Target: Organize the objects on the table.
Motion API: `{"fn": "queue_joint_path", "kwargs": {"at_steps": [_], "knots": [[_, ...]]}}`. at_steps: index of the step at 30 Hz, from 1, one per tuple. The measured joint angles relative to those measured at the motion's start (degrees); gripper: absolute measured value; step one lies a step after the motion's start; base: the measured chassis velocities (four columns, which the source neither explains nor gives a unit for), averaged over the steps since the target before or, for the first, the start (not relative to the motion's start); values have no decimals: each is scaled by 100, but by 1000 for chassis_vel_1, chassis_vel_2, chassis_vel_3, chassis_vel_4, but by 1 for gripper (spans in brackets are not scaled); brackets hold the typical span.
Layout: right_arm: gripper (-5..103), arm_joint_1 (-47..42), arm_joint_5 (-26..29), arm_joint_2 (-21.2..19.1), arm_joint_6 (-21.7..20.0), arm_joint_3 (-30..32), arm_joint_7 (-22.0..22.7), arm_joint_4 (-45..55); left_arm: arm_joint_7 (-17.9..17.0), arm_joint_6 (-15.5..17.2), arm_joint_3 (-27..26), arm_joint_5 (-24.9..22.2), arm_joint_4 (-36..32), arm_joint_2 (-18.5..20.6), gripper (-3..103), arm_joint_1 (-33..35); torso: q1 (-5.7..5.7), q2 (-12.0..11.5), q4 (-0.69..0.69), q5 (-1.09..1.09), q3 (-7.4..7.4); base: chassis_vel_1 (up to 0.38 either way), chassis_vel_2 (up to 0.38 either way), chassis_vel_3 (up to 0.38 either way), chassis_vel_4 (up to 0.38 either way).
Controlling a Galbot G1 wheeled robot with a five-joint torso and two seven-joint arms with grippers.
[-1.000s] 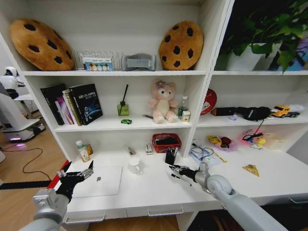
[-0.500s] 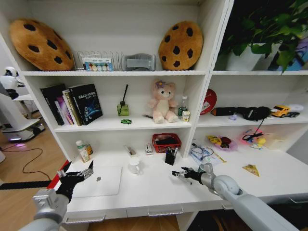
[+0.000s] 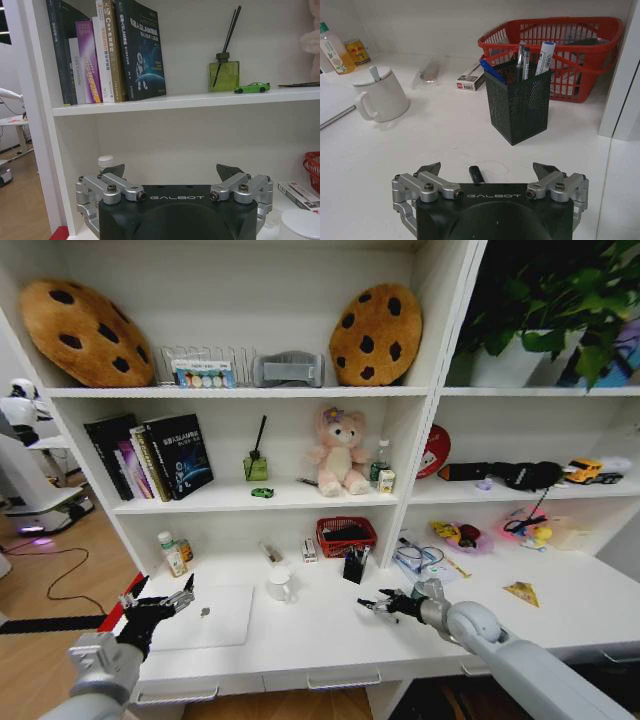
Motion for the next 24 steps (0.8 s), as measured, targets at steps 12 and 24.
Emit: {"fn": "queue_joint_path", "kwargs": {"at_steps": [12, 24], "knots": [[100, 213, -454, 169, 82, -273, -126, -247, 0, 0, 0, 0, 0, 0, 100, 0, 0, 0, 1, 0, 0, 0, 0, 0, 0], [88, 231, -735, 283, 173, -369, -199, -463, 0, 0, 0, 0, 0, 0, 100, 0, 0, 0, 0, 0, 0, 0, 0, 0, 0]]}}
